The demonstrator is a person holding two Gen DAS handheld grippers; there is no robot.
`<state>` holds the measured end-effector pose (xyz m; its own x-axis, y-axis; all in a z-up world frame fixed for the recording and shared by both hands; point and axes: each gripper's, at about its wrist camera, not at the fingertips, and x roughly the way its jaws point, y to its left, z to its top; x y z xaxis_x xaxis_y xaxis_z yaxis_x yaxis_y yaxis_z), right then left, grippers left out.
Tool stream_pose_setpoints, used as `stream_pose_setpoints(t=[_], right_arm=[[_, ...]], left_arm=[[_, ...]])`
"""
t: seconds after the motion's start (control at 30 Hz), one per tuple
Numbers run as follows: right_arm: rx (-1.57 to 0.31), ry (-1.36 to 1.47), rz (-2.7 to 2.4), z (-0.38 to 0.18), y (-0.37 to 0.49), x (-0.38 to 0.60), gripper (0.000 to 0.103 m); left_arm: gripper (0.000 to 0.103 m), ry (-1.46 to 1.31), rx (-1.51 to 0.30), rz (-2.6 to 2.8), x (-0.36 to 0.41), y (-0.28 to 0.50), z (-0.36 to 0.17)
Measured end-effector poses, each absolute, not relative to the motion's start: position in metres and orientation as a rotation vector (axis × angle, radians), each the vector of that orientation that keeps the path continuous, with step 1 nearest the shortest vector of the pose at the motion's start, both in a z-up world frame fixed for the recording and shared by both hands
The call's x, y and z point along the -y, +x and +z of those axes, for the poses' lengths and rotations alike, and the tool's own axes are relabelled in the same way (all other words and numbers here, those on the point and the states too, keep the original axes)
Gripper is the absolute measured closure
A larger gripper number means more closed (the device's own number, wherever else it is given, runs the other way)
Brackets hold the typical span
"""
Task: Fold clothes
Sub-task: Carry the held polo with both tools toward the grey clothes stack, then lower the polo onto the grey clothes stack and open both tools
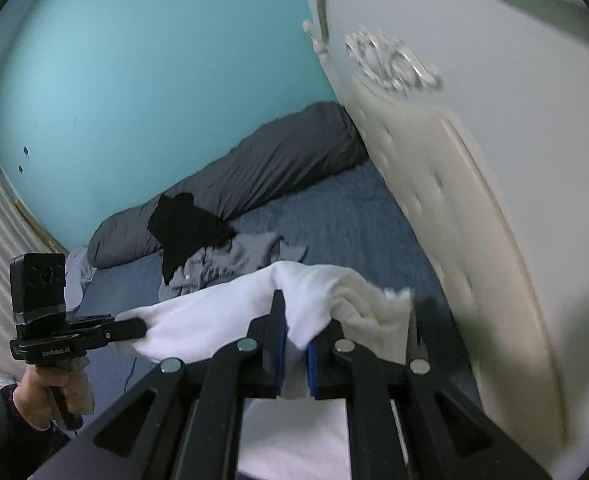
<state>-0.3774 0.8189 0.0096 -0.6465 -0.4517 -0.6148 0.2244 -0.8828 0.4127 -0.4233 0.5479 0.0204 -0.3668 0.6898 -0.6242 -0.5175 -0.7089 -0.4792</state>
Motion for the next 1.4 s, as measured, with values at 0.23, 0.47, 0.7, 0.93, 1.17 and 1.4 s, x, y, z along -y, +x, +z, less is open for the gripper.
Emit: stream_pose_setpoints(t=[0.23, 0.47, 0.7, 0.93, 1.17, 1.4], right_arm=[[0.456, 1.159, -2.447, -0.03, -0.332, -0.825, 0.095], [0.456, 1.256, -2.388, -0.074, -0.291, -0.826, 0.095], [0.55, 1.348, -2.362, -0.133, -0.268, -0.838, 0.095], [0.667, 1.361, -2.364, -0.164, -0.26, -0.846, 0.095], [0.664, 1.378, -2.386, -0.167, -0.247, -0.854, 0.09], [0.68, 1.279, -2.504, -0.136, -0.234, -0.879, 0.077]], left_arm=[[0.097, -1.157, 0.25, 2.064, -0.554, -0.374, -0.023], [0.097, -1.236, 0.26, 2.038, -0.553, -0.335, -0.078], [0.097, -1.3, 0.264, 2.023, -0.559, -0.315, -0.128], [0.097, -1.328, 0.271, 2.01, -0.562, -0.303, -0.154], [0.095, -1.329, 0.317, 1.992, -0.546, -0.301, -0.154], [0.096, -1.221, 0.3, 2.068, -0.529, -0.31, -0.117]])
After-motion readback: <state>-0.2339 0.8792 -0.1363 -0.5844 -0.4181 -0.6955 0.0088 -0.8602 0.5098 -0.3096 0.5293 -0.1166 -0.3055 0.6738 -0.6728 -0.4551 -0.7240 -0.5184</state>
